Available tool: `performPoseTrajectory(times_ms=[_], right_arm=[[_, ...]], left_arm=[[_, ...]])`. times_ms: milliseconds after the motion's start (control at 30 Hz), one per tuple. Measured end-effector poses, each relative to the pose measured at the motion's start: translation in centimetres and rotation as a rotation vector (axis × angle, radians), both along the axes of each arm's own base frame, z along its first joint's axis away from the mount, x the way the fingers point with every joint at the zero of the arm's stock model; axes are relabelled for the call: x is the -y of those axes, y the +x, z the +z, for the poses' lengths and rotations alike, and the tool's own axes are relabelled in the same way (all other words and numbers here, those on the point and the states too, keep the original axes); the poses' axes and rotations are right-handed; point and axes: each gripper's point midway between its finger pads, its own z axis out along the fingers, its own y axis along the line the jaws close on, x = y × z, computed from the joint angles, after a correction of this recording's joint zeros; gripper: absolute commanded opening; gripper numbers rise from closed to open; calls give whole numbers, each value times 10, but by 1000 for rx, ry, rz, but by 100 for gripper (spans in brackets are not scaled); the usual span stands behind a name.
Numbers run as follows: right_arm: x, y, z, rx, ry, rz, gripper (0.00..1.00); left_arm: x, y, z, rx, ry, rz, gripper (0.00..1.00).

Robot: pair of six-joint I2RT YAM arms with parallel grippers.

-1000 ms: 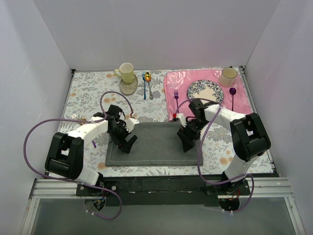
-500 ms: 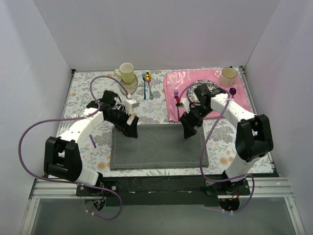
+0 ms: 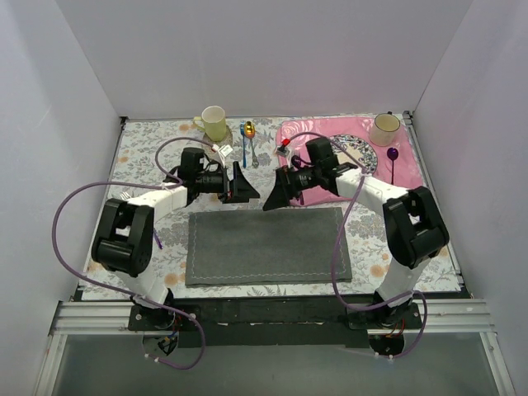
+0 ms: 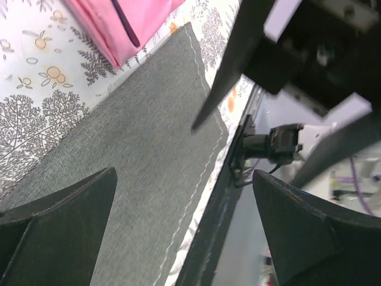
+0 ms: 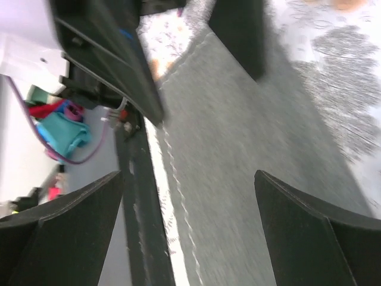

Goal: Fold the napkin into a case and place the utensils inside
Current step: Smooth out the rectangle-folded napkin at the center of the board.

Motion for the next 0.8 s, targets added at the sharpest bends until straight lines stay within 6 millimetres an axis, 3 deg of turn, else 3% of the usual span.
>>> performPoseTrajectory(times_ms=[167, 267, 400, 533, 800], right_arm=[[-34, -16, -21, -144, 53, 17, 99], [-44, -20, -39, -231, 60, 5, 99], [-49, -18, -60, -309, 59, -24, 99], [-50, -14, -79, -364, 51, -54, 99], [-44, -9, -101, -438, 35, -108, 99]], left_arm=[[7, 4, -30, -138, -40, 18, 98], [7, 2, -35, -171, -53, 18, 98], [5, 5, -39, -187, -71, 20, 98], [-3, 7, -58, -252, -73, 39, 98], [-41, 17, -89, -372, -94, 123, 98]])
